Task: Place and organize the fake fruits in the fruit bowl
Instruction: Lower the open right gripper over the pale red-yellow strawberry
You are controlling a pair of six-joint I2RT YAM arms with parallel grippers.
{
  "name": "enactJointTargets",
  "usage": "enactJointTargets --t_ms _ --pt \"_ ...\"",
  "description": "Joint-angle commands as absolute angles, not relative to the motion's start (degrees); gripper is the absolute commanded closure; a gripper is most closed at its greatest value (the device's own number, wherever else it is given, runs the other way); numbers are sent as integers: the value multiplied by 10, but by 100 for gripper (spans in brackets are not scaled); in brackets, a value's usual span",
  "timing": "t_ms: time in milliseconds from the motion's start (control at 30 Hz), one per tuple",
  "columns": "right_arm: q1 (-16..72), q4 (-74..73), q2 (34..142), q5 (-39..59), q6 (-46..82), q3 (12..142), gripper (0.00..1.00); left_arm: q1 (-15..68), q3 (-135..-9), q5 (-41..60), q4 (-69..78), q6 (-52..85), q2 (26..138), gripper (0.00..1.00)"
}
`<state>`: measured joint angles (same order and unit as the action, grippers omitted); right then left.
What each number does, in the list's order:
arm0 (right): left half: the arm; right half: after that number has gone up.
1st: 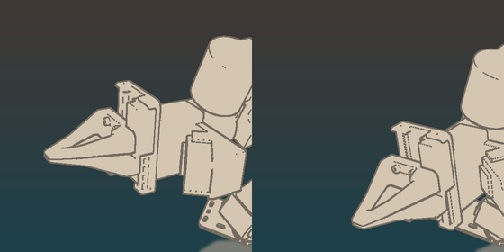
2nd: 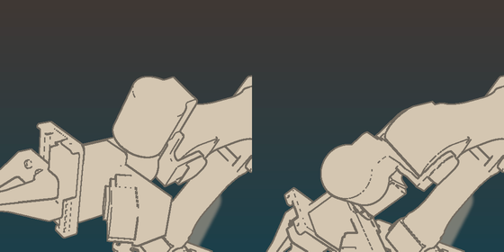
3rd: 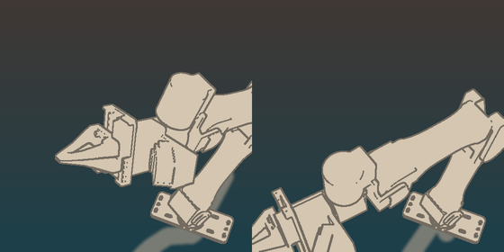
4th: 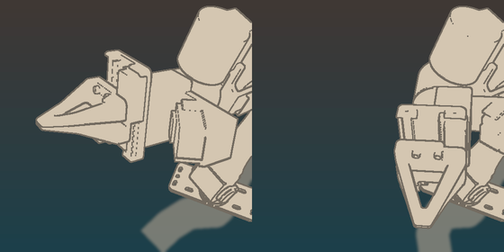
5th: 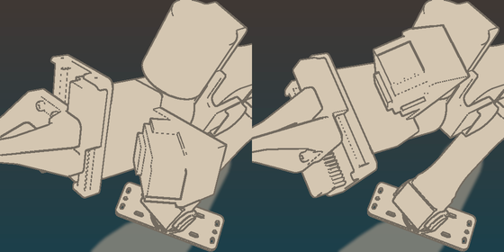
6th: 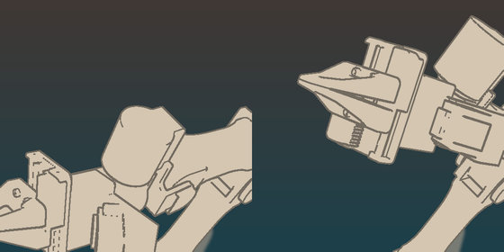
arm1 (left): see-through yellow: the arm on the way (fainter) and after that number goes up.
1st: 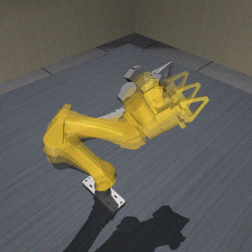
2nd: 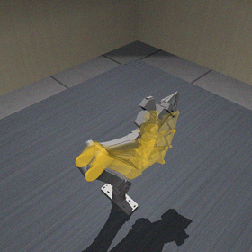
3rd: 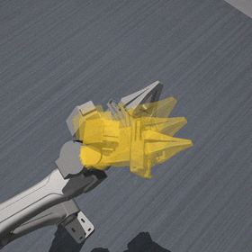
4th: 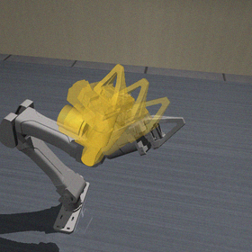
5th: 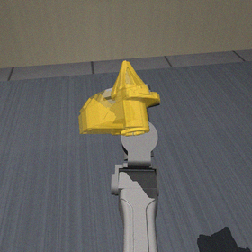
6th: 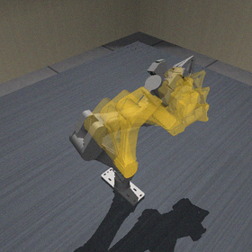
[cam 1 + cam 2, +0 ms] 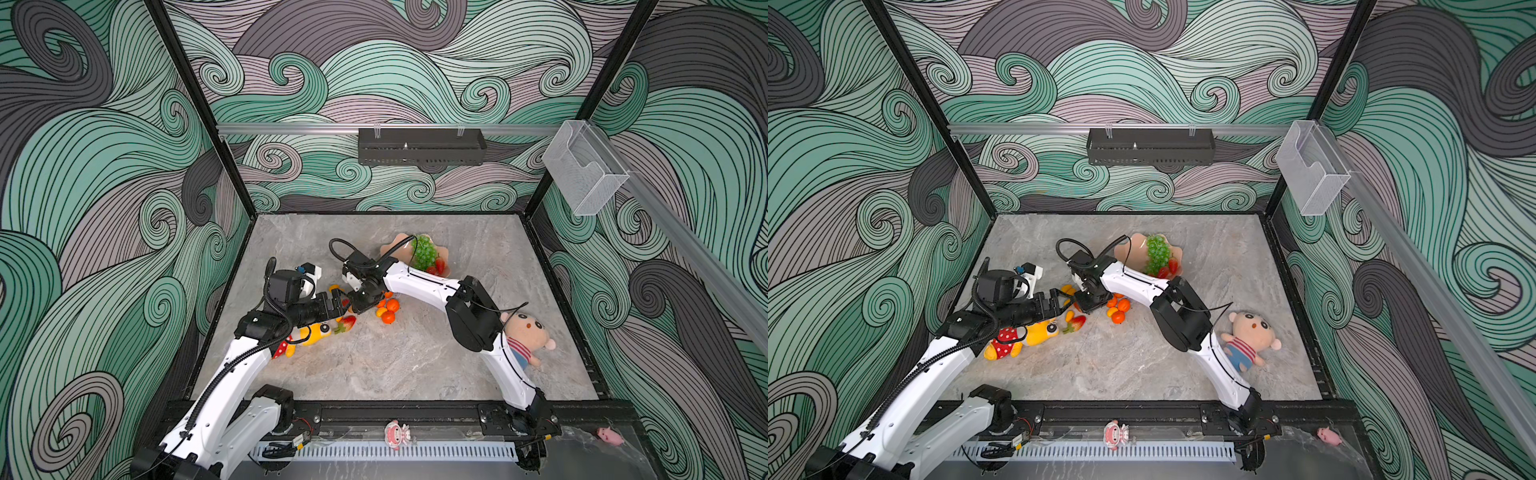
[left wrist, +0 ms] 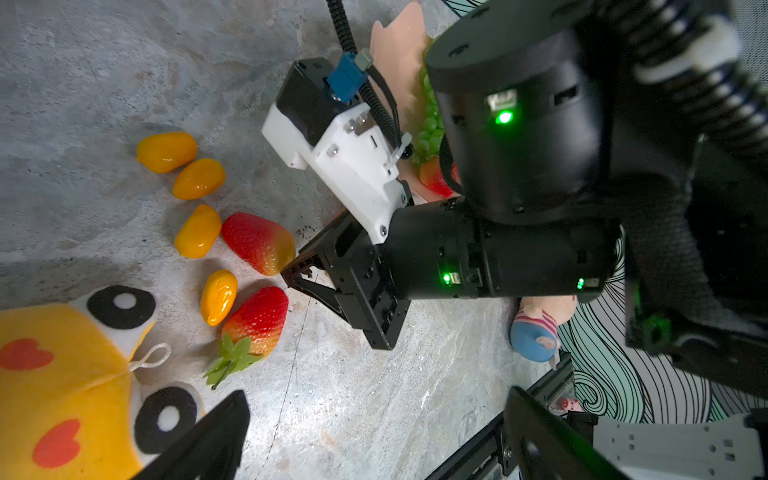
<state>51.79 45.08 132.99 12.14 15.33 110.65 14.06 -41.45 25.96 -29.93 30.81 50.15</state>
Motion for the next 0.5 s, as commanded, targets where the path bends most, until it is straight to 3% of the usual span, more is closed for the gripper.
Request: enactJointTargets --t_ms 0,167,467 --pt "515 464 1348 130 149 1116 73 146 -433 250 -293 301 503 1" --pt "515 468 1353 129 149 1119 73 147 -432 250 -292 302 504 1" --pt "515 468 1352 132 149 1119 84 147 -432 250 -291 303 506 1"
